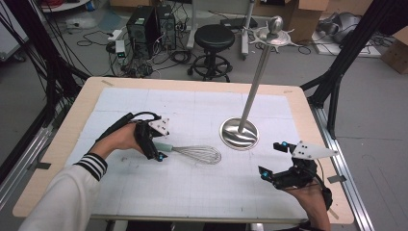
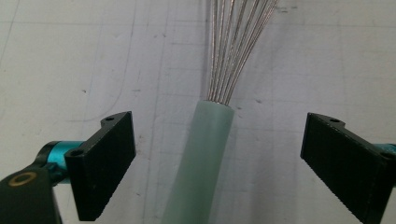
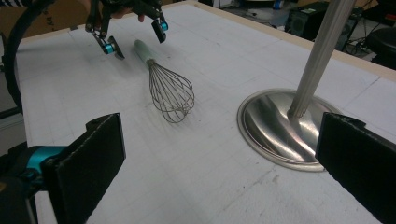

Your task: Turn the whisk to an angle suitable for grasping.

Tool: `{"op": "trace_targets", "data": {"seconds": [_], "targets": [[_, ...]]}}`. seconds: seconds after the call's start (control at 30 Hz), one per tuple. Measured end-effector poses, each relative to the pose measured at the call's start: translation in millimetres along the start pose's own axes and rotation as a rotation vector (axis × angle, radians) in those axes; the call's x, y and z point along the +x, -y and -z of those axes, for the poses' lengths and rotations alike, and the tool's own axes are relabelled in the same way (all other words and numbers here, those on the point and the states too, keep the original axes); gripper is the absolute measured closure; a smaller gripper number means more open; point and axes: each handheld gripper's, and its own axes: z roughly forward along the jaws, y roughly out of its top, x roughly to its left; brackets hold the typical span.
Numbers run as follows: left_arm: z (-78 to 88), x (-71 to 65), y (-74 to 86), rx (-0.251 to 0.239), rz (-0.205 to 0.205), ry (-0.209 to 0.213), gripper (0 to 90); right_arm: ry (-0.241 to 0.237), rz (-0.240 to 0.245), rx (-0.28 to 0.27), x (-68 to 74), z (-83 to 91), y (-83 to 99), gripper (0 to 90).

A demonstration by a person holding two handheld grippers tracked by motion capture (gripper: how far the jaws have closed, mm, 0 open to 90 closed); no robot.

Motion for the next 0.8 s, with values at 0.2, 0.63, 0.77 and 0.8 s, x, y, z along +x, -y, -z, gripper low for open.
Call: {"op": "trace_targets", "data": {"seconds": [0.2,0.63,0.77,0.8], "targets": [[-6.2,3.3,-1.3,0.033,-0.003,0.009,23.2,-0.002,0.001,-0.001,-0.1,0.3,-0.2,0.6],[-12.9,7.3,-1.8,0.076,-0.011,0.016,43.7,-0.004,0.003,-0.006,-0.2,1.2,-0.6,0.6],[-14.1,6.0,-2.0,0.078,-0.015,0.012,48.6,-0.004,0.005,-0.006,-0.4,0.8,-0.6,0.6],[-14.4,5.6,-2.3,0.079,-0.018,0.010,49.7,-0.005,0.004,-0.004,-0.3,0.7,-0.6,0.6]]}}
